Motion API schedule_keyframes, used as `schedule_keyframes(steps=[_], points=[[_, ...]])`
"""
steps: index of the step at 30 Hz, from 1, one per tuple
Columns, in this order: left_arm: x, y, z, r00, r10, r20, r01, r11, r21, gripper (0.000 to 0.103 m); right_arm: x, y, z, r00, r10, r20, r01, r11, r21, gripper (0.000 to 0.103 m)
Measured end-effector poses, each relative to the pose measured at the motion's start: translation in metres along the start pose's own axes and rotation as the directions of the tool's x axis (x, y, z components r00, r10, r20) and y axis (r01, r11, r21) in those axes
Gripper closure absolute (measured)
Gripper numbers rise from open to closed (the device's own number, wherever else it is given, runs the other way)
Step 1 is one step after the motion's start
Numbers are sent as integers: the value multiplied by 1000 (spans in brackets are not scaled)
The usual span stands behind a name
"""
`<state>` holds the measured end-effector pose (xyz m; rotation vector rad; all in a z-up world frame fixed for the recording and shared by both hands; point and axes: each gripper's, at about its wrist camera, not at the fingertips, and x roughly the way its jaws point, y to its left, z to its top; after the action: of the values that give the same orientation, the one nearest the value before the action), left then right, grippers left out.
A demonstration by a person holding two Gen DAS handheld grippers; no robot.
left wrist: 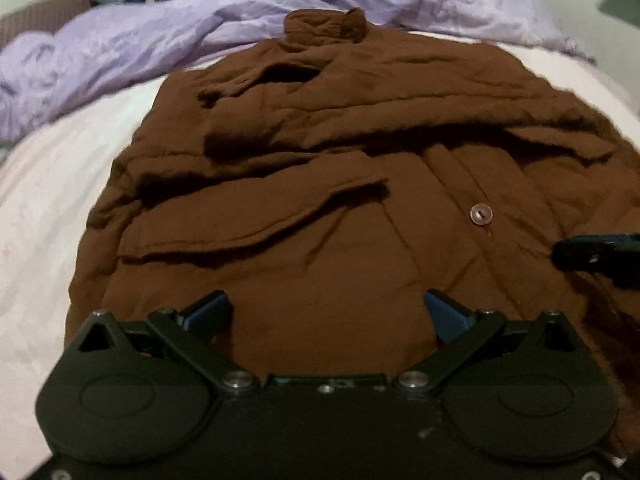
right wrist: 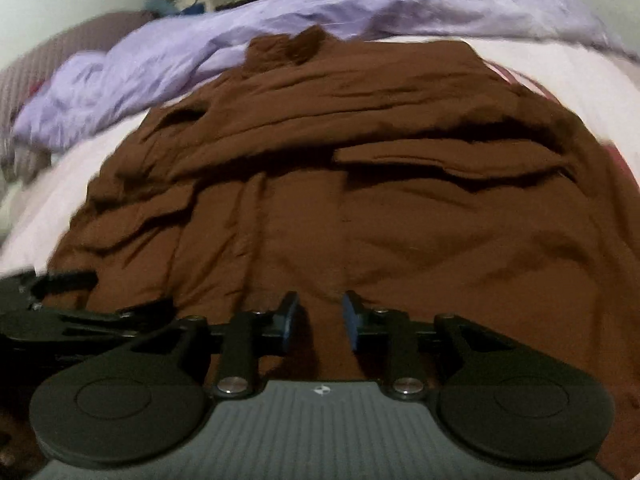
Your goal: Fold large clothes
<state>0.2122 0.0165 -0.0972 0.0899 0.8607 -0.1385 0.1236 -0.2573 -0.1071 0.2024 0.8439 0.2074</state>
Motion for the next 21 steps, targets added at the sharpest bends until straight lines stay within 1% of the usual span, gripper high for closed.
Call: schedule_keyframes(steps=[1, 2, 3, 4, 5, 6, 8, 9, 10, 11, 12, 13, 15, 16, 18, 19, 20, 21], points=[[-2, 6, -1, 1000, -14, 1, 14, 1000, -18, 0, -4, -13, 1, 1000, 16, 2, -16, 999, 34, 84], [-2, 13, -1, 1000, -27, 2, 27, 999, -31, 0, -6, -21, 1, 1000, -11, 8, 11, 999, 50, 83], [-3, 18, -2, 1000, -29, 4, 30, 999, -40, 0, -9, -28, 2, 998, -61, 17, 60, 997, 57, 82], [-3, 21, -1, 1000, -14, 6, 14, 999, -37, 0, -13, -39, 1, 992, -122, 24, 120, 991, 64, 82], [-4, 26, -2, 1000, -18, 8, 18, 999, -35, 0, -18, -50, -1, 988, -153, 30, 151, 986, 78, 82], [-5, 32, -3, 1000, -27, 8, 28, 999, -39, 0, -23, -62, -2, 984, -174, 36, 169, 980, 104, 82], [-12, 41, -7, 1000, -11, 7, 12, 999, -49, 0, -34, -92, -6, 974, -221, 48, 209, 963, 172, 82], [-13, 45, -8, 1000, 0, 7, 1, 999, -51, 0, -38, -103, -9, 971, -231, 53, 217, 956, 199, 83], [-15, 49, -11, 1000, 24, 4, -24, 998, -53, 0, -45, -116, -11, 972, -229, 60, 210, 951, 228, 84], [-15, 55, -14, 997, 78, -7, -78, 996, -50, 0, -50, -127, -13, 971, -231, 65, 207, 943, 261, 84], [-15, 61, -17, 991, 133, -16, -134, 990, -40, 0, -55, -136, -15, 966, -248, 68, 220, 934, 282, 86], [-16, 68, -20, 987, 160, -14, -160, 986, -41, 0, -58, -143, -16, 966, -250, 72, 218, 930, 297, 89], [-19, 86, -25, 985, 172, -27, -174, 981, -88, 0, -63, -152, -19, 969, -235, 83, 195, 922, 334, 89], [-21, 94, -26, 981, 191, -34, -193, 975, -108, 0, -62, -152, -20, 968, -235, 85, 193, 920, 342, 89], [-24, 104, -28, 973, 225, -45, -229, 962, -146, 0, -62, -145, -19, 961, -264, 83, 221, 914, 340, 89], [-26, 107, -28, 972, 233, -44, -237, 957, -169, 0, -62, -140, -15, 955, -285, 80, 243, 909, 339, 85], [-30, 107, -27, 970, 238, -40, -242, 952, -186, 0, -62, -131, -14, 947, -310, 82, 266, 904, 336, 79], [-33, 103, -25, 970, 240, -33, -242, 951, -190, 0, -62, -120, -11, 942, -323, 90, 279, 904, 323, 76]])
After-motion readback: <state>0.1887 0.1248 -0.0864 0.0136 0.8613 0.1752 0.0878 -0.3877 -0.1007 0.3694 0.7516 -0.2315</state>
